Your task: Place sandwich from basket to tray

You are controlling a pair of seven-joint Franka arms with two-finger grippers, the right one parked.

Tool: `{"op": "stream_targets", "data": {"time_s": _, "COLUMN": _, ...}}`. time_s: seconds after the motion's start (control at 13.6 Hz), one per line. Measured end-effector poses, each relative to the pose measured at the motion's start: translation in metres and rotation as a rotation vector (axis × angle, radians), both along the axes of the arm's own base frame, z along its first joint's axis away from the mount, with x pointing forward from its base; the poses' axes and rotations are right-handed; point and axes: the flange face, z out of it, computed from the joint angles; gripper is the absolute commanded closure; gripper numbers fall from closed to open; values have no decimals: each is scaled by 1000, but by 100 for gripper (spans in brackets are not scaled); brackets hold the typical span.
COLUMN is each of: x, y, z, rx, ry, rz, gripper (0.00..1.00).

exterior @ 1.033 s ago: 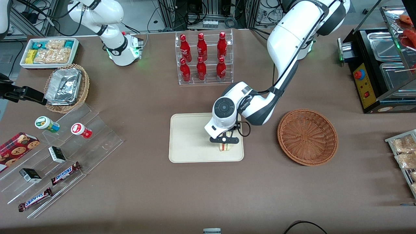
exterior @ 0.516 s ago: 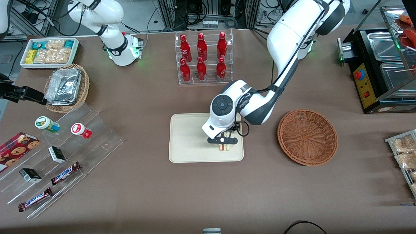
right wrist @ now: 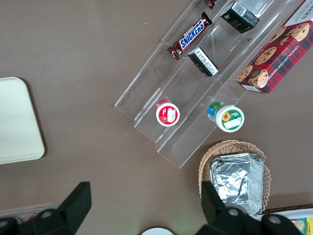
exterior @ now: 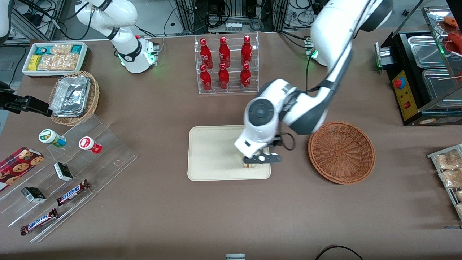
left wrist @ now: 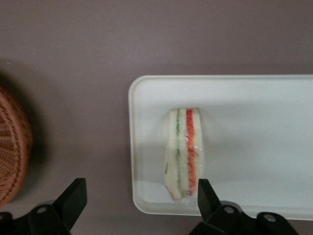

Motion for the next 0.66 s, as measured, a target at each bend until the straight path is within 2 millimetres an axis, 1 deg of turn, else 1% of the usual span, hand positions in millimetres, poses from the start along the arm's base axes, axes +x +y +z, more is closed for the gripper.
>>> {"op": "stream_targets", "data": {"time_s": 0.15, "x": 21, "y": 40, "z": 27, "rx": -23, "ry": -21, "rz": 26, "gripper": 0}}
{"op": "stream_targets", "data": {"time_s": 0.3, "x": 34, "y": 76, "z": 51, "rx": 5, "ry": -51, "rz": 68, "gripper": 0}}
{"op": "stream_targets", "data": {"time_s": 0.44, "x": 39, "y": 111, "z": 73, "rx": 40, "ry": -47, "rz": 69, "gripper": 0}}
{"op": "stream_targets", "data": {"time_s": 0.66, "x": 38, "y": 168, "z": 108, "rx": 75, "ry": 10, "rz": 6, "gripper": 0}}
